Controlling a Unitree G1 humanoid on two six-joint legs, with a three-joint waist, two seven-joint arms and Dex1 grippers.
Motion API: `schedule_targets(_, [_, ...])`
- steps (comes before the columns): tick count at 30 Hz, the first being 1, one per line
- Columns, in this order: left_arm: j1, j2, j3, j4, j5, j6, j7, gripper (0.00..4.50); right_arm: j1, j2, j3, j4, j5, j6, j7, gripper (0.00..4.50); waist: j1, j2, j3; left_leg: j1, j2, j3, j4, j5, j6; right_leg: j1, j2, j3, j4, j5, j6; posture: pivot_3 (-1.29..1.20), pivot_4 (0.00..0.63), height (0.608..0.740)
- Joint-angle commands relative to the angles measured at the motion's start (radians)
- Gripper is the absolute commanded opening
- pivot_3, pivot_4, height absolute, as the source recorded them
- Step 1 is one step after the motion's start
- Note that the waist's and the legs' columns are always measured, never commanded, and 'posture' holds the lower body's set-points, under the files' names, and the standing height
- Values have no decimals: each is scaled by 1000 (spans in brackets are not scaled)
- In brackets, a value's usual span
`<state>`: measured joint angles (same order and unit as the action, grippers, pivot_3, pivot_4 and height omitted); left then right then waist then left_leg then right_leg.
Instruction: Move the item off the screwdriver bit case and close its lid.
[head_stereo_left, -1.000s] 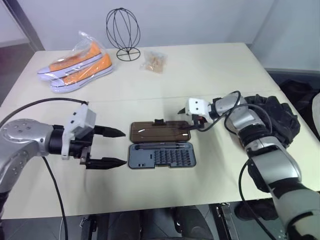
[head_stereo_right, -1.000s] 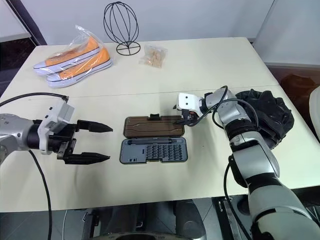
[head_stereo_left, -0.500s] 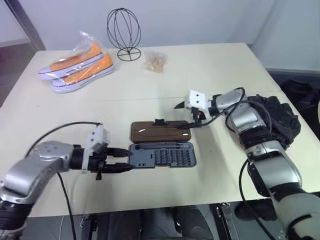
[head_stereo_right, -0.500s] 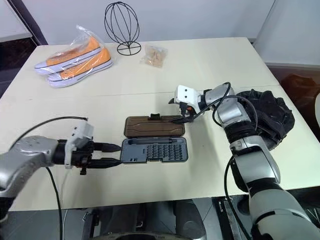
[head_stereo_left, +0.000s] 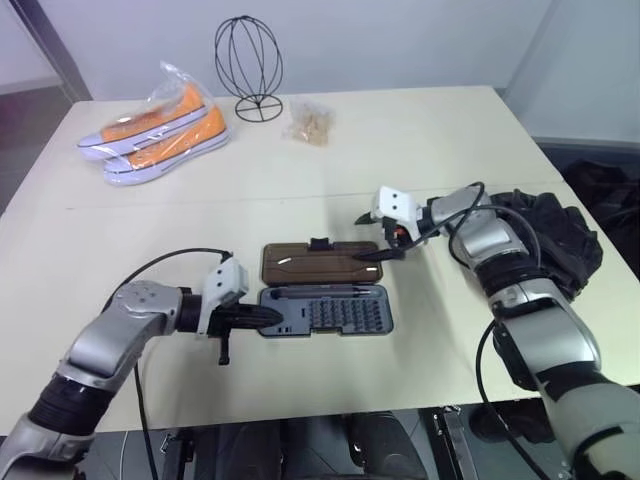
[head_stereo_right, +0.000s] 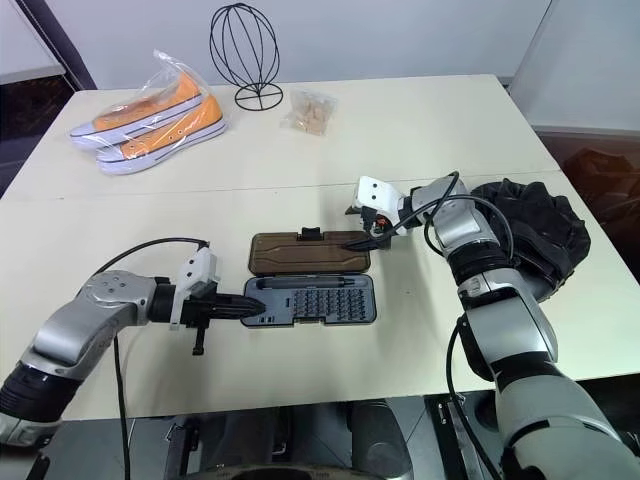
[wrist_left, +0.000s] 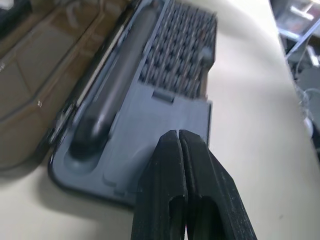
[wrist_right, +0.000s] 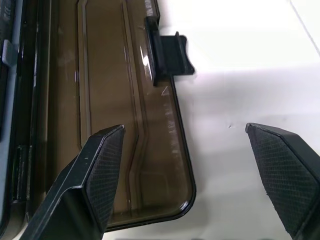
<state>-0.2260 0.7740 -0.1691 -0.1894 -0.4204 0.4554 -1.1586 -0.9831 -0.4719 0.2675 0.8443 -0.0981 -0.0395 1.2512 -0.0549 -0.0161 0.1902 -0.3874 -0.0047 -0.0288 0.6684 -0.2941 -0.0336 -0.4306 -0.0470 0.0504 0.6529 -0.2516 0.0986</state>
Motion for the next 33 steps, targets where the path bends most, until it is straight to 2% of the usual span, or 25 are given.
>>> schedule_targets(1, [7, -2, 1, 4, 21, -29, -9, 35, -30, 7, -4, 19, -6, -26, -6, 4055, 1, 0, 0, 0, 0, 0, 0, 0, 0, 0, 0, 0, 0, 0, 0, 0, 150, 740])
schedule_targets(7, [19, -15, -2, 20, 38, -41, 9, 35, -30, 11, 9, 84, -38, -69, -15, 4055, 1, 0, 0, 0, 0, 0, 0, 0, 0, 0, 0, 0, 0, 0, 0, 0, 150, 740])
schedule_targets(10, [27, -21, -1, 22, 41, -42, 21, 0, -24, 7, 19, 104, -57, -105, -21, 3250, 1, 0, -1, 1, 0, 0, 0, 0, 0, 0, 0, 0, 0, 0, 0, 0, 150, 740])
schedule_targets(16, [46, -19, -5, 11, 43, -41, 30, 0, -19, 5, 35, 122, -79, -164, -30, 387, 1, 0, -1, 14, 0, 1, -1, 0, 0, 14, 0, 0, 0, 0, 0, 0, 150, 740])
schedule_targets(31, [62, -23, -8, 11, 39, -35, 38, 0, -5, 6, 38, 113, -108, -200, -54, 387, 0, 0, -1, 16, 0, 0, -1, 0, 0, 16, 0, 0, -1, 0, 0, 0, 150, 740])
schedule_targets(32, [61, -23, -8, 11, 39, -35, 38, 0, -4, 6, 39, 113, -107, -200, -50, 185, 0, 0, -1, 16, 0, 0, -1, 0, 0, 16, 0, 0, -1, 0, 0, 0, 150, 740])
schedule_targets(33, [62, -23, -9, 10, 39, -35, 39, 0, -3, 5, 41, 112, -109, -201, -48, 185, 0, 0, -1, 16, 0, 0, -1, 0, 0, 16, 0, 0, -1, 0, 0, 0, 150, 740])
